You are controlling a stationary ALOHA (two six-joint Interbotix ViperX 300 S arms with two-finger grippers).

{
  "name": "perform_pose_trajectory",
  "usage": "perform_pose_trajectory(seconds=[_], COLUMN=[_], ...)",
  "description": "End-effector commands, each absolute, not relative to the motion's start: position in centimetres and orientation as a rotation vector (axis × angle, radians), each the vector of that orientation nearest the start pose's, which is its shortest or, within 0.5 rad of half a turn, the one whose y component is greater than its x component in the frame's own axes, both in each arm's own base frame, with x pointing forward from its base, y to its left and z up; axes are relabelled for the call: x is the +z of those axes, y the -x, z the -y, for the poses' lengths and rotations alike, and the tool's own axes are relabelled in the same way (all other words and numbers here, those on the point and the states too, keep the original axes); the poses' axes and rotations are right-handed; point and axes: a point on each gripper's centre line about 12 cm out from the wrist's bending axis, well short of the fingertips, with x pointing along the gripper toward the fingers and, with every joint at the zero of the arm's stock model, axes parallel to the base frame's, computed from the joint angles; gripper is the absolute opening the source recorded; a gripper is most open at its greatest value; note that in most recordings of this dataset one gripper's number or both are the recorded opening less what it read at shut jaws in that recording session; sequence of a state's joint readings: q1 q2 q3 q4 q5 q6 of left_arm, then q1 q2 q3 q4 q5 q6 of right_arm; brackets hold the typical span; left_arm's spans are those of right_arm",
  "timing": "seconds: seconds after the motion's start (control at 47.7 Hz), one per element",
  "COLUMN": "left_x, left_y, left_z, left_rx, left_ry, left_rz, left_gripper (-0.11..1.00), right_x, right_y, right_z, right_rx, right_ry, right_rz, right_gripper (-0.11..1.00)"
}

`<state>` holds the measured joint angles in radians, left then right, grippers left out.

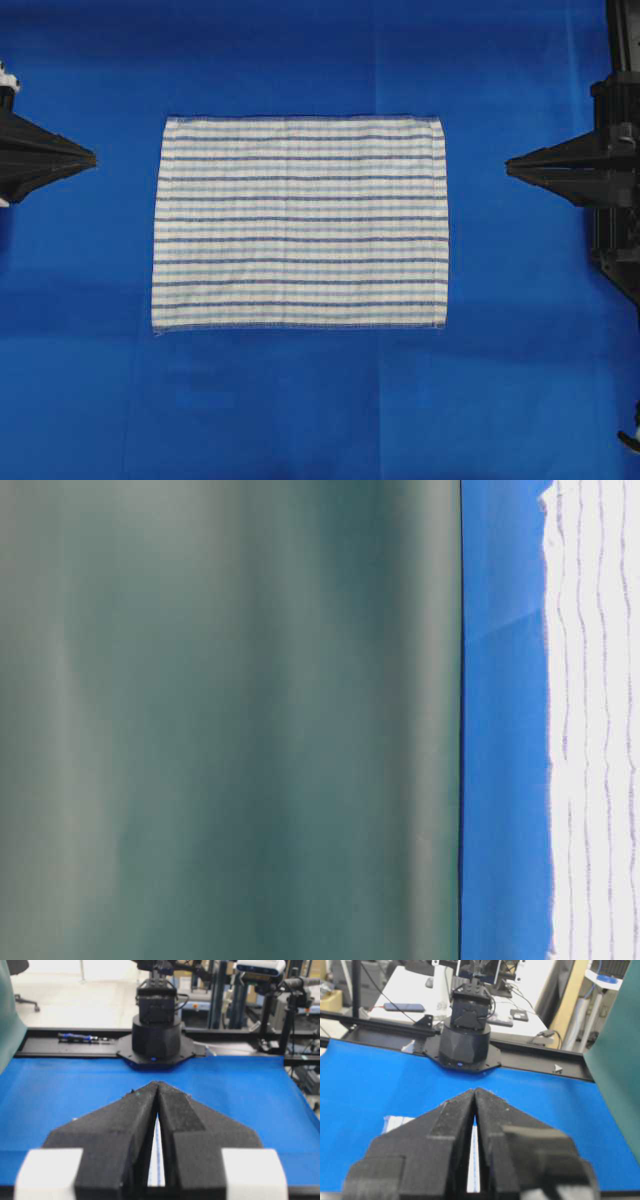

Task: Fold the blue towel.
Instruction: 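Move both grippers to the towel's top corners and grasp them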

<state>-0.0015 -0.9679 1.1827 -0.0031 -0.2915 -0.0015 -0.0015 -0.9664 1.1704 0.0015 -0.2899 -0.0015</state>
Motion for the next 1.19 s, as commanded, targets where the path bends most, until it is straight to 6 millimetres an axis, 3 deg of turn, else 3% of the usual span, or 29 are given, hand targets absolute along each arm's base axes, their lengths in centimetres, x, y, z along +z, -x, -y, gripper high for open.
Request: perform_pose_trajectory(seconds=[0.0,0.126,0.294,0.566,0.671,0.881,0.964,1.174], left_x=[29.4,29.4,28.7,24.5,22.6,19.1,17.0,12.6], left_y=[-20.0,-20.1,-20.1,-21.2,-21.8,-23.0,-23.4,-24.5], left_z=[-0.3,-0.4,-1.2,-4.2,-5.3,-7.4,-8.6,-10.3], left_rx=[0.018,0.023,0.063,0.199,0.247,0.322,0.361,0.411], left_ry=[0.022,0.012,0.013,0.038,0.061,0.083,0.101,0.132], left_rz=[0.075,0.08,0.052,-0.109,-0.188,-0.296,-0.36,-0.47], left_gripper=[0.01,0.01,0.01,0.02,0.2,0.8,0.8,0.78], right_x=[30.4,29.9,28.6,24.3,21.9,17.9,16.5,13.1], right_y=[-20.1,-20.9,-21.8,-23.2,-23.6,-24.1,-24.4,-25.1], right_z=[0.3,1.5,3.3,6.4,7.7,9.5,10.0,10.7], right_rx=[-0.016,-0.073,-0.155,-0.29,-0.347,-0.44,-0.464,-0.509], right_ry=[0.001,-0.007,-0.035,-0.12,-0.162,-0.229,-0.244,-0.27], right_rz=[0.104,0.046,-0.025,-0.187,-0.265,-0.336,-0.363,-0.433], right_gripper=[0.0,-0.06,-0.06,0.04,0.18,0.66,0.73,0.7])
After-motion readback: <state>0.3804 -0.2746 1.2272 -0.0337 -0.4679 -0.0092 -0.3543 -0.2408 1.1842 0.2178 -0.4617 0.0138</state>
